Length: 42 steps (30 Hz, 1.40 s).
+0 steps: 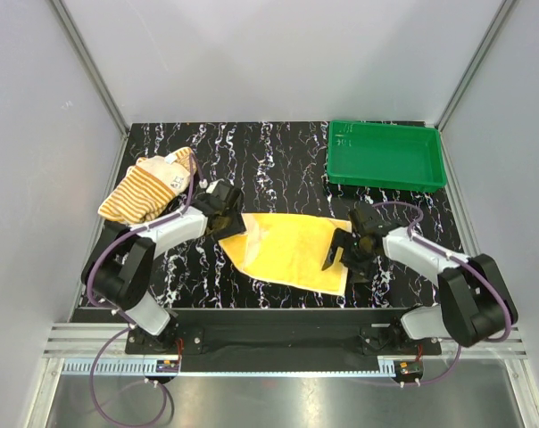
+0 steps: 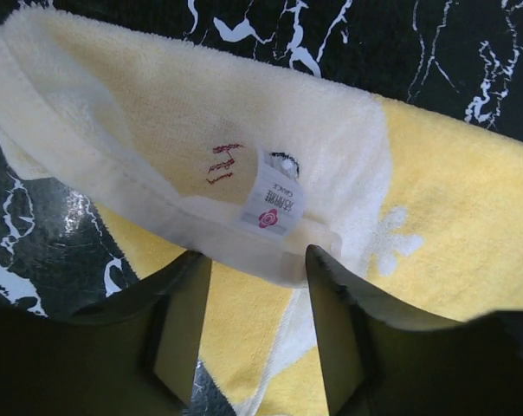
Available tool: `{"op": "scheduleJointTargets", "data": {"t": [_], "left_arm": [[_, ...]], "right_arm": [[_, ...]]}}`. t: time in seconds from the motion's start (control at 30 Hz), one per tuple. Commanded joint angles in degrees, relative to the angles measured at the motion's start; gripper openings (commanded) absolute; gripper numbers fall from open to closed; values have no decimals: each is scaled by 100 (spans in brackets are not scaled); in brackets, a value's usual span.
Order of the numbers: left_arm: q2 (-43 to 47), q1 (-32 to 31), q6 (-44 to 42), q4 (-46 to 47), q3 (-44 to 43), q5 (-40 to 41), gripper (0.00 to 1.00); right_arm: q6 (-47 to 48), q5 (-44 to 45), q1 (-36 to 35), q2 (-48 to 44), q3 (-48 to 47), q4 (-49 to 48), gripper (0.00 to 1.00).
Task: Roll the towels
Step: Flatten the towel
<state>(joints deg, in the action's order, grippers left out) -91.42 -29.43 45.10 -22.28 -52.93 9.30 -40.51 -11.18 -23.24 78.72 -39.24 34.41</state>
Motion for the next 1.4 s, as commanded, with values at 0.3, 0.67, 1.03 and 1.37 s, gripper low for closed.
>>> {"op": "scheduleJointTargets", "data": {"t": [0.3, 0.67, 1.03, 1.37], "left_arm": [[45, -63, 34, 242, -130, 90, 8], [765, -63, -1, -22, -25, 133, 0], [1249, -63, -36, -215, 151, 195, 0], [1530, -54, -273, -663, -331, 318, 0]], "right_arm": [[-572, -314, -136, -1367, 698, 435, 95], [-871, -508, -277, -1298, 1200, -127, 51], [-844, -350, -304, -744, 1226, -637, 15], [-239, 537, -111, -868, -474, 398, 0]]}}
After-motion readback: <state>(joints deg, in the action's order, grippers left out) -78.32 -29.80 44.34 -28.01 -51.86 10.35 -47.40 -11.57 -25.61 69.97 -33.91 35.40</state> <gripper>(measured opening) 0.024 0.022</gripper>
